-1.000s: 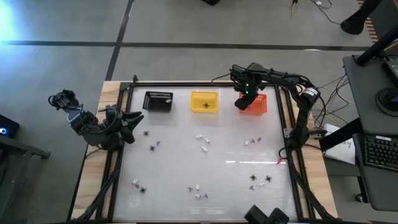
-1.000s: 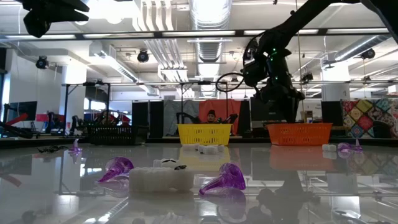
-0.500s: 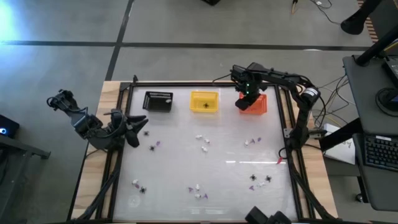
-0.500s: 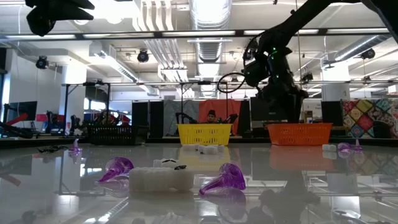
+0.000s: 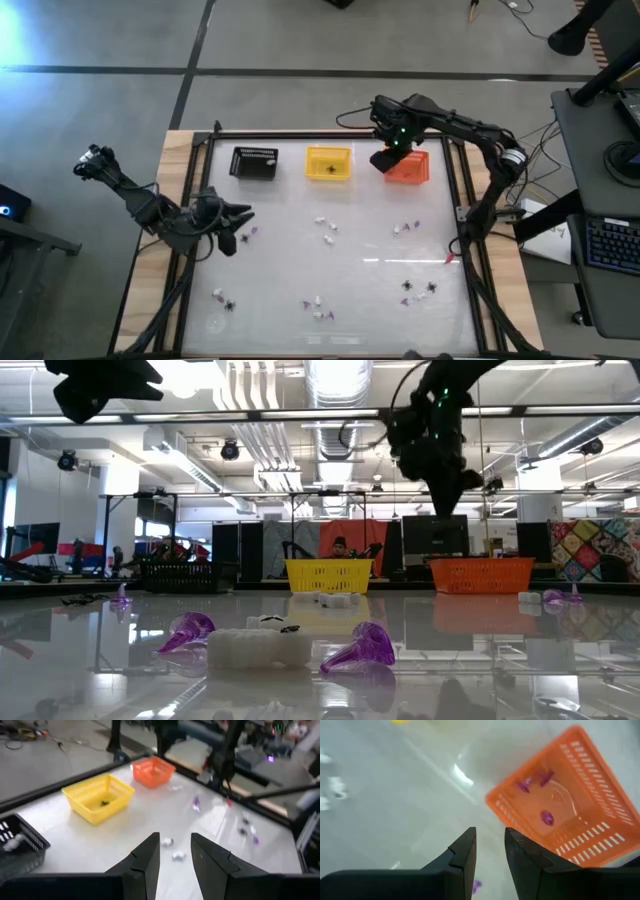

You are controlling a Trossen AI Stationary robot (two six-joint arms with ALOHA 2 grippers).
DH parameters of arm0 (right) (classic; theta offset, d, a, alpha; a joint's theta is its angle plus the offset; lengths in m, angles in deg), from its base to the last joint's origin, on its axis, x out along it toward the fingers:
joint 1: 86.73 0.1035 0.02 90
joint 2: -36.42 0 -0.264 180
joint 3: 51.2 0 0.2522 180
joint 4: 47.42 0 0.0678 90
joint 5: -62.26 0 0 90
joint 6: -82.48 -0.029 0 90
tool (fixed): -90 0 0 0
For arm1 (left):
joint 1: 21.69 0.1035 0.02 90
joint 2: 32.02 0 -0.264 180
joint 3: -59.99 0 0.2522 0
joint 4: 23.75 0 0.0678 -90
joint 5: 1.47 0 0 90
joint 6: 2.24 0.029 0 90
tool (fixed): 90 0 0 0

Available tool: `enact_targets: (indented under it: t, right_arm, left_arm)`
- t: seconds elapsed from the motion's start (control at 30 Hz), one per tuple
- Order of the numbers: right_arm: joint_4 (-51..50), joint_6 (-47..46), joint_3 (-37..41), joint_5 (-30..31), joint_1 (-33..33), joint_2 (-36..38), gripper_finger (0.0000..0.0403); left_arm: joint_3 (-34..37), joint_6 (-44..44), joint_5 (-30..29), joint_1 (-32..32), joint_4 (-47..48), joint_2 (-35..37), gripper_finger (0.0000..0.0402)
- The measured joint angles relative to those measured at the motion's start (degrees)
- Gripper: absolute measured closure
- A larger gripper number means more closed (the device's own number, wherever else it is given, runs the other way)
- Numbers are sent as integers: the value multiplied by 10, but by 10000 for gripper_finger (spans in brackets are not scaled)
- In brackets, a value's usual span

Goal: Sort Halloween decoration
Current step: Put the white skeleton toy into the black basket

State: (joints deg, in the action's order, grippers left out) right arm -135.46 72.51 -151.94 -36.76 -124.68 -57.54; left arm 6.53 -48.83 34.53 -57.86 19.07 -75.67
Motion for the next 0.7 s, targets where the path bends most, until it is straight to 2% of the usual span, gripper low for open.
enact_targets:
  t: [0.27,0.57,0.7]
  right_arm:
    - [27,-92,0,0,49,69,307]
    - [26,-173,0,0,104,116,315]
    - [26,-210,0,0,133,132,319]
  left_arm:
    - [0,19,94,22,-7,-23,308]
    - [0,128,200,23,-67,-57,308]
    - [0,144,220,30,-82,-81,308]
